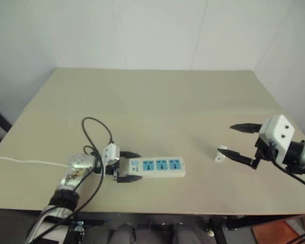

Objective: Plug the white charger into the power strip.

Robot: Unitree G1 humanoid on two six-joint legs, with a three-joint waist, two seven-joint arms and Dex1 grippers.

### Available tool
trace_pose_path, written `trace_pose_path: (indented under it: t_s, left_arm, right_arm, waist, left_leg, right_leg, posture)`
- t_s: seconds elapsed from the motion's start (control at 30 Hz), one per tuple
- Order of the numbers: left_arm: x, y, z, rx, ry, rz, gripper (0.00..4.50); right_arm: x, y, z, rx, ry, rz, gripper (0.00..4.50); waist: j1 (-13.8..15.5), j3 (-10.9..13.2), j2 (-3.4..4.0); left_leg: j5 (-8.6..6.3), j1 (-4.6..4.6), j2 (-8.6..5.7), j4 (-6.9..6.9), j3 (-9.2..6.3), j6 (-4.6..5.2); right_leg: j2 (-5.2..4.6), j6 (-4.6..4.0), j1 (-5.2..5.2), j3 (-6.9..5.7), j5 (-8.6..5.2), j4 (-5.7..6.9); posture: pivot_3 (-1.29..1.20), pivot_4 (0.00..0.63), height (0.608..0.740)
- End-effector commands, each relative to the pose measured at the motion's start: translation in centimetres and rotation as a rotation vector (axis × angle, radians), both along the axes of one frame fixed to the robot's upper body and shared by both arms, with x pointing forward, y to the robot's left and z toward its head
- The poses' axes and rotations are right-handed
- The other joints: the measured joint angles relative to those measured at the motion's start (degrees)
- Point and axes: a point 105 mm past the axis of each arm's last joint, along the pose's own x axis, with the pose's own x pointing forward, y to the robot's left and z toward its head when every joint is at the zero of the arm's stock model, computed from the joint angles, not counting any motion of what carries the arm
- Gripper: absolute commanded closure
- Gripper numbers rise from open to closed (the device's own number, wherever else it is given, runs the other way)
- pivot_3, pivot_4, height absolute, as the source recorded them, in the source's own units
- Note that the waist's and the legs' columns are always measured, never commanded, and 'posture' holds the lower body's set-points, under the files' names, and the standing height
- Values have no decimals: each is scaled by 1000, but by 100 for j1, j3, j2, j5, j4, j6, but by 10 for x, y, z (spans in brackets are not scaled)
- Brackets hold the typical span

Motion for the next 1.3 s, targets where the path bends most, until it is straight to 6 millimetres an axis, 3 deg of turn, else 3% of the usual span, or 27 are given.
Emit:
trace_pose_path:
  t_s: [0.03, 0.17, 0.37, 0.53, 0.77, 1.03, 1.2, 1.3]
  left_arm:
    - [7, -5, 4, -33, -10, 19, 9]
    - [9, -11, 8, -47, -13, 5, 9]
    - [0, -12, -14, 45, 10, -47, 9]
    - [-7, -10, -27, 82, 10, -63, 1179]
    - [-1, -16, -7, 35, -46, -62, 1177]
    - [-4, -24, -4, 66, -32, -153, 1177]
    - [-2, -31, -14, 69, -5, -132, 1177]
    - [-2, -35, -16, 64, -1, -126, 1177]
  right_arm:
    - [-4, 5, 9, -8, -39, 27, 0]
    - [-6, 5, 9, -7, -40, 23, 0]
    - [-8, 5, 9, -6, -41, 20, 0]
    - [-9, 5, 8, -5, -38, 20, 0]
    - [-4, 1, 3, -53, -4, 65, 0]
    - [16, -23, -4, -600, 4, 312, 0]
    - [21, -19, -12, -947, -53, 642, 0]
    - [36, -19, -14, -1110, -123, 750, 0]
  waist:
    - [-1, 0, 0]
    - [3, 1, -2]
    - [-5, 1, -1]
    - [-5, 0, 0]
    - [-7, -4, 5]
    - [-38, -2, 8]
    - [-42, 3, 18]
    - [-38, 3, 18]
  left_leg:
    - [0, -1, 0, 0, 0, 0]
    - [0, -10, -1, 0, -1, 0]
    - [0, -10, -1, 0, -1, 0]
    - [0, -3, -1, 0, -1, 0]
    - [0, -2, -1, 0, -1, 0]
    - [0, -7, 1, -2, 5, 0]
    - [0, -12, -3, -3, 8, 0]
    - [0, -6, -4, -1, 8, 0]
  right_leg:
    - [0, 0, 0, 0, 0, -2]
    - [-1, 0, -6, -1, 2, -4]
    - [0, -1, -8, -1, 3, -3]
    - [0, 1, 0, -1, 1, -3]
    - [-1, 2, 1, -1, 1, -3]
    - [-1, 4, -11, -1, 1, -10]
    - [-5, 6, -16, 0, 0, -11]
    - [-5, 10, -6, 0, 3, -17]
  posture:
    - [0, 150, 740]
    - [0, 150, 740]
    - [0, 150, 740]
    - [0, 150, 740]
    - [0, 150, 740]
    - [0, 150, 740]
    - [0, 150, 740]
    - [0, 150, 740]
